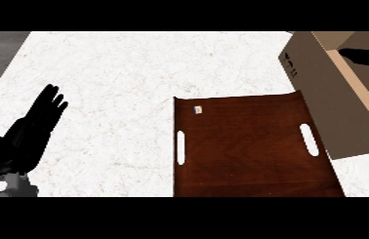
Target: Pick the cupcake from the tray and place it in the cardboard box
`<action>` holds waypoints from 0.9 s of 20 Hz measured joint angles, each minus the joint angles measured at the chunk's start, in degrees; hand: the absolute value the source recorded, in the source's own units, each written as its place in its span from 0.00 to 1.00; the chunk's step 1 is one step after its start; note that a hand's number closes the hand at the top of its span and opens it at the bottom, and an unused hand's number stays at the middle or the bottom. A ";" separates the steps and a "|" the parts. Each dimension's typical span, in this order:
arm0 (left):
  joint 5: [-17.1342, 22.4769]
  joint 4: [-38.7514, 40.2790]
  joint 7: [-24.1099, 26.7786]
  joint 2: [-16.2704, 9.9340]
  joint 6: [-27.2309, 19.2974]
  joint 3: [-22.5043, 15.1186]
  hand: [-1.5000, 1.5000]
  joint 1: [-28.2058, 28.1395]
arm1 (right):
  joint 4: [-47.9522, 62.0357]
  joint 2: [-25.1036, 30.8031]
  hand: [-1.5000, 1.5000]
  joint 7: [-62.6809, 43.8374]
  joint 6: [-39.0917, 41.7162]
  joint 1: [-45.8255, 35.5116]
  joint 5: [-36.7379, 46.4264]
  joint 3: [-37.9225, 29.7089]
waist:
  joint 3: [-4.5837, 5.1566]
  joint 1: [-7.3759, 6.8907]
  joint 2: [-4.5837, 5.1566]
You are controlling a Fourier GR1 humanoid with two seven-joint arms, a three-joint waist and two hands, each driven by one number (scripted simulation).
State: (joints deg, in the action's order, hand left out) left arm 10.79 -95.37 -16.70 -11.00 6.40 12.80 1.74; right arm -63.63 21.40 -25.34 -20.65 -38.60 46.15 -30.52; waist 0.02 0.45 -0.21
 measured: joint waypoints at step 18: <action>-0.01 1.15 1.31 0.00 1.26 0.68 0.50 0.05 | -27.13 3.86 0.00 3.61 11.66 25.44 -25.05 -12.56 | 0.00 -0.03 0.09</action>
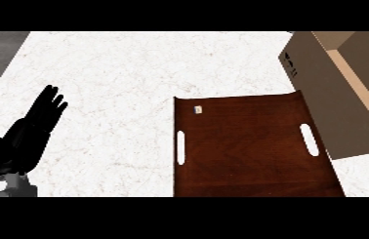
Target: Pick the cupcake from the tray and place it in the cardboard box
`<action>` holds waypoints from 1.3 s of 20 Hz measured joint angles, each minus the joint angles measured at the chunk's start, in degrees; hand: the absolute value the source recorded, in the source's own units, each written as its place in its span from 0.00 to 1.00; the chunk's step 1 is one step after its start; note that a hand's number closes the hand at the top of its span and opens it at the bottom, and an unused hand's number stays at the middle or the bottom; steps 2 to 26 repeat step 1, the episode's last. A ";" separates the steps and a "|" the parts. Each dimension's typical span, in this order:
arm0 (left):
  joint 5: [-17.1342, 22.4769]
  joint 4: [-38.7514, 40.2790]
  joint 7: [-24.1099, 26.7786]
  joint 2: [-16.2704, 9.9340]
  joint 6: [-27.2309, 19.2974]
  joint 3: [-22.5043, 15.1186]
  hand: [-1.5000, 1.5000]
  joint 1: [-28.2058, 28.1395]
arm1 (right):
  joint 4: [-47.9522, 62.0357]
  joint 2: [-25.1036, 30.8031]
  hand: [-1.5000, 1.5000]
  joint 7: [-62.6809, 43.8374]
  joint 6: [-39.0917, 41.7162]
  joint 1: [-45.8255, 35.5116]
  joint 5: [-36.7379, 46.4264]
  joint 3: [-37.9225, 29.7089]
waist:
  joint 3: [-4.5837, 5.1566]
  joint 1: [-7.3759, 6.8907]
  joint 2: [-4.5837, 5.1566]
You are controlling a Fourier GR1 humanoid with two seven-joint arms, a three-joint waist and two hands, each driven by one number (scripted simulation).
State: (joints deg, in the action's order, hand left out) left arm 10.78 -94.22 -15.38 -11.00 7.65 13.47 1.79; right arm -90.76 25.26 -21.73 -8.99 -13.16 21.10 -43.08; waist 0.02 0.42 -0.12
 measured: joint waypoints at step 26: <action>-0.09 0.74 0.16 0.00 -0.06 0.03 0.50 0.66 | -0.19 0.23 0.00 0.51 0.27 0.94 -0.88 -0.40 | 0.00 -0.04 0.02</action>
